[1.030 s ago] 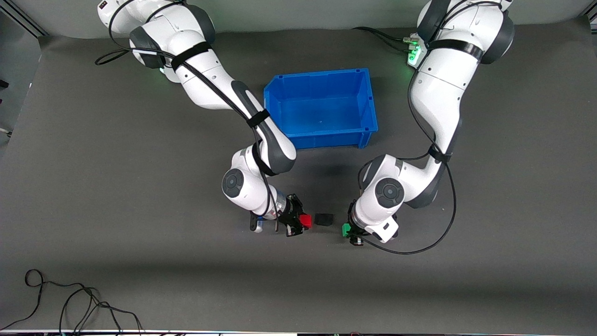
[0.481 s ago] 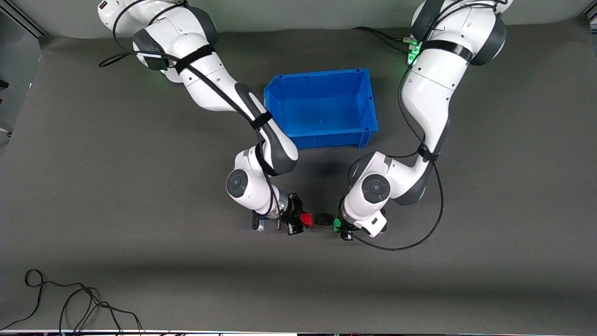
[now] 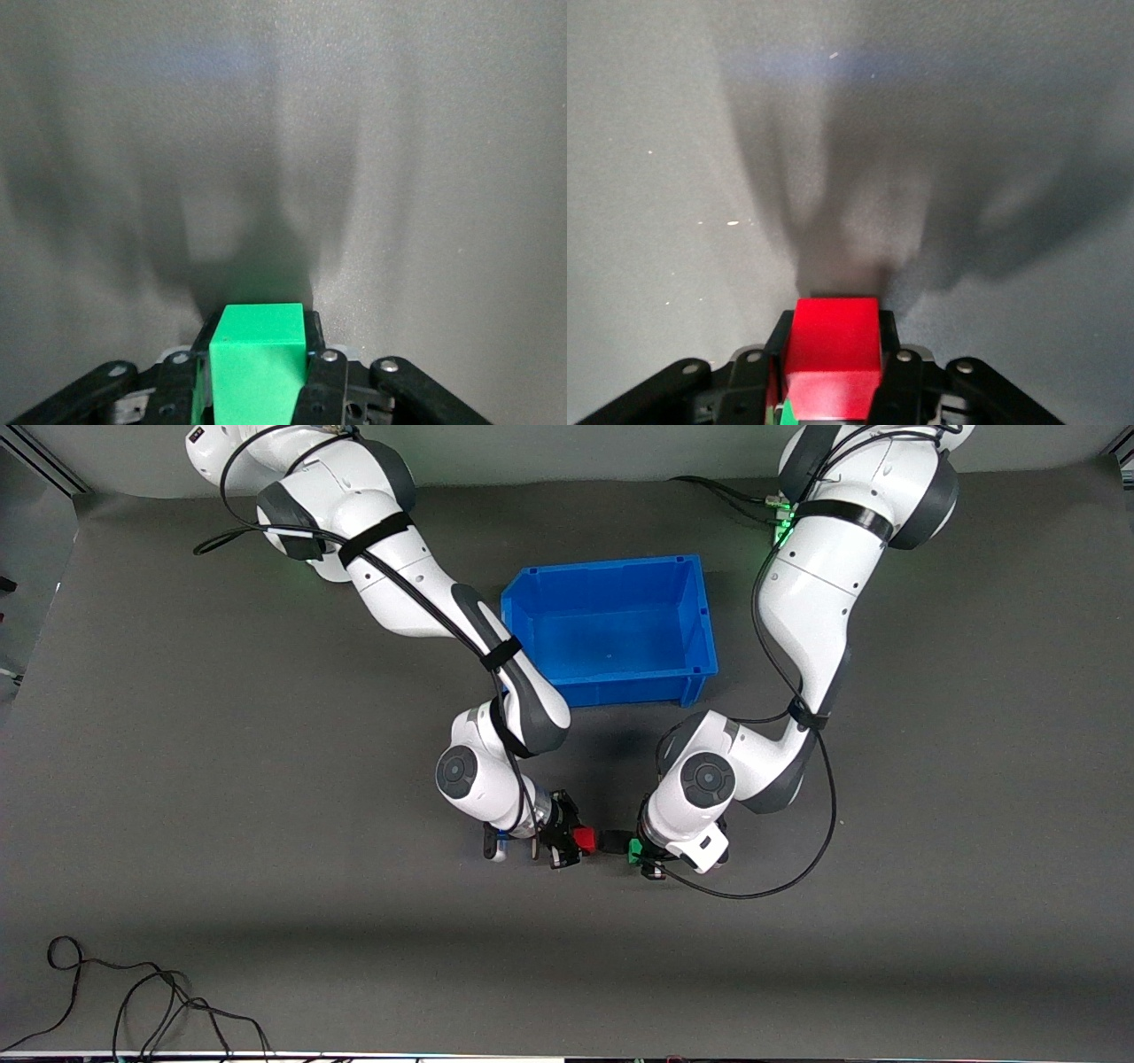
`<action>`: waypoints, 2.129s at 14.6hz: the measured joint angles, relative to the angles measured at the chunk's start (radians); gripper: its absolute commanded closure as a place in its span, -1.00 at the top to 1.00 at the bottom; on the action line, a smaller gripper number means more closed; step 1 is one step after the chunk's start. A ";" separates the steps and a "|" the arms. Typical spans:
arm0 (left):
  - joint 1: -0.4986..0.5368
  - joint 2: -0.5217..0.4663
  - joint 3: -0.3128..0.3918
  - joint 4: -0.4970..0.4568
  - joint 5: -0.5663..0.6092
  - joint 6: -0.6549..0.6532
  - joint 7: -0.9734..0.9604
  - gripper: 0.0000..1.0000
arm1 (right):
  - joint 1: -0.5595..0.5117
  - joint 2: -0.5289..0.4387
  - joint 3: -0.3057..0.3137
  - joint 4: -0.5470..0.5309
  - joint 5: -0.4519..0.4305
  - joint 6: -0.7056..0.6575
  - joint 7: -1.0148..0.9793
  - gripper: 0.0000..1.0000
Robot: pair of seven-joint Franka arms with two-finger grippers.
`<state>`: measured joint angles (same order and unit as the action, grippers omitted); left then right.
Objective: Attach green and red cubes to black cube
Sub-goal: 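Press the red cube against the black cube while the left gripper presses green, then open the right gripper off the red cube while the left gripper releases green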
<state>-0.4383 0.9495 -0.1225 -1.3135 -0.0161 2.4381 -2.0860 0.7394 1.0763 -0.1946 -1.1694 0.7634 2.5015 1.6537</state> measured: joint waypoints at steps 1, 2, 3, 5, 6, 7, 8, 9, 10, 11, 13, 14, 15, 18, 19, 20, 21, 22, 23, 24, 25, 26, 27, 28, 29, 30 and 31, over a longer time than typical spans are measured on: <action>0.000 0.000 0.000 0.000 0.000 0.000 0.000 -0.95 | 0.000 0.001 0.000 0.001 0.000 0.018 0.012 -1.00; -0.001 0.000 0.000 0.000 0.000 0.000 0.000 -0.93 | 0.000 0.003 0.000 0.002 0.000 0.037 0.022 -1.00; -0.003 0.000 0.000 0.000 0.000 0.000 0.000 -0.93 | 0.000 0.006 0.000 0.003 0.000 0.049 0.028 -1.00; -0.009 0.000 0.000 0.000 0.000 0.000 0.000 -0.93 | 0.002 0.011 0.001 0.005 0.000 0.059 0.054 -1.00; -0.011 0.000 0.000 0.000 0.000 0.000 -0.001 -0.92 | 0.003 0.014 0.001 0.005 0.000 0.071 0.079 -1.00; -0.012 0.000 0.000 0.000 0.000 0.000 -0.001 -0.92 | 0.004 0.018 0.001 0.006 0.000 0.078 0.093 -1.00; -0.012 0.000 0.000 0.000 0.000 0.000 -0.002 -0.92 | 0.007 0.023 0.001 0.007 0.000 0.084 0.099 -1.00; -0.012 0.000 0.000 0.000 0.000 0.000 -0.002 -0.91 | 0.011 0.028 0.001 0.009 0.000 0.090 0.102 -1.00; -0.012 0.000 0.000 0.000 0.000 0.000 -0.002 -0.76 | 0.013 0.029 0.001 0.010 -0.001 0.093 0.102 -1.00; -0.012 0.001 0.000 0.000 0.000 0.000 -0.002 -0.53 | 0.014 0.029 0.001 0.011 -0.001 0.093 0.103 -1.00; -0.012 0.001 0.000 0.000 0.000 0.000 -0.002 -0.53 | 0.015 0.031 0.002 0.015 -0.001 0.093 0.103 -1.00; -0.012 0.001 0.000 0.000 0.000 0.000 -0.002 -0.50 | 0.015 0.032 0.002 0.018 -0.001 0.093 0.103 -1.00; -0.012 0.002 0.000 0.000 0.000 0.000 -0.002 -0.34 | 0.016 0.032 0.002 0.020 -0.001 0.093 0.103 -1.00; -0.013 0.002 0.000 0.000 0.001 0.000 -0.002 0.45 | 0.019 0.033 0.003 0.032 -0.001 0.093 0.104 -1.00; -0.013 0.003 0.000 0.000 0.001 0.000 -0.002 0.60 | 0.021 0.033 0.003 0.034 -0.001 0.093 0.105 -1.00; -0.013 0.003 0.000 0.000 0.001 0.000 -0.002 0.68 | 0.024 0.033 0.003 0.035 -0.001 0.093 0.106 -1.00; -0.013 0.003 0.000 0.000 0.001 0.000 -0.002 0.77 | 0.026 0.033 0.003 0.035 -0.001 0.093 0.107 -1.00; -0.013 0.003 0.000 0.000 0.001 0.000 -0.002 0.87 | 0.028 0.033 0.003 0.035 -0.001 0.093 0.107 -0.75; -0.013 0.003 0.000 0.000 0.001 0.000 -0.003 0.93 | 0.029 0.033 0.003 0.035 -0.001 0.093 0.107 0.34; -0.013 0.003 0.000 0.000 0.001 0.000 -0.003 0.97 | 0.030 0.033 0.003 0.035 -0.001 0.093 0.107 0.67; -0.013 0.003 0.000 0.000 0.001 0.000 -0.003 0.98 | 0.030 0.033 0.003 0.035 -0.001 0.093 0.107 0.85; -0.013 0.003 0.000 0.000 0.001 0.000 -0.003 0.99 | 0.030 0.033 0.003 0.035 -0.001 0.093 0.107 0.90; -0.013 0.003 0.001 0.001 0.001 0.000 -0.003 0.99 | 0.030 0.033 0.003 0.035 -0.001 0.093 0.108 0.99; -0.013 0.003 0.001 0.002 0.001 0.001 -0.003 0.99 | 0.030 0.033 0.003 0.035 -0.001 0.093 0.108 0.99; -0.012 0.002 0.003 0.005 0.001 0.001 -0.003 0.99 | 0.030 0.033 0.002 0.036 -0.001 0.094 0.108 0.99; -0.011 0.000 0.006 0.010 0.001 0.001 -0.003 0.99 | 0.030 0.033 0.002 0.038 -0.001 0.094 0.108 0.99; -0.007 -0.006 0.012 0.018 0.002 0.000 -0.003 0.99 | 0.029 0.033 0.001 0.044 -0.001 0.094 0.108 0.99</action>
<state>-0.4453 0.9437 -0.1108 -1.2958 -0.0145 2.4383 -2.0886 0.7688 1.1097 -0.1938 -1.1256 0.7623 2.5956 1.7617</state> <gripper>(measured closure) 0.000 0.004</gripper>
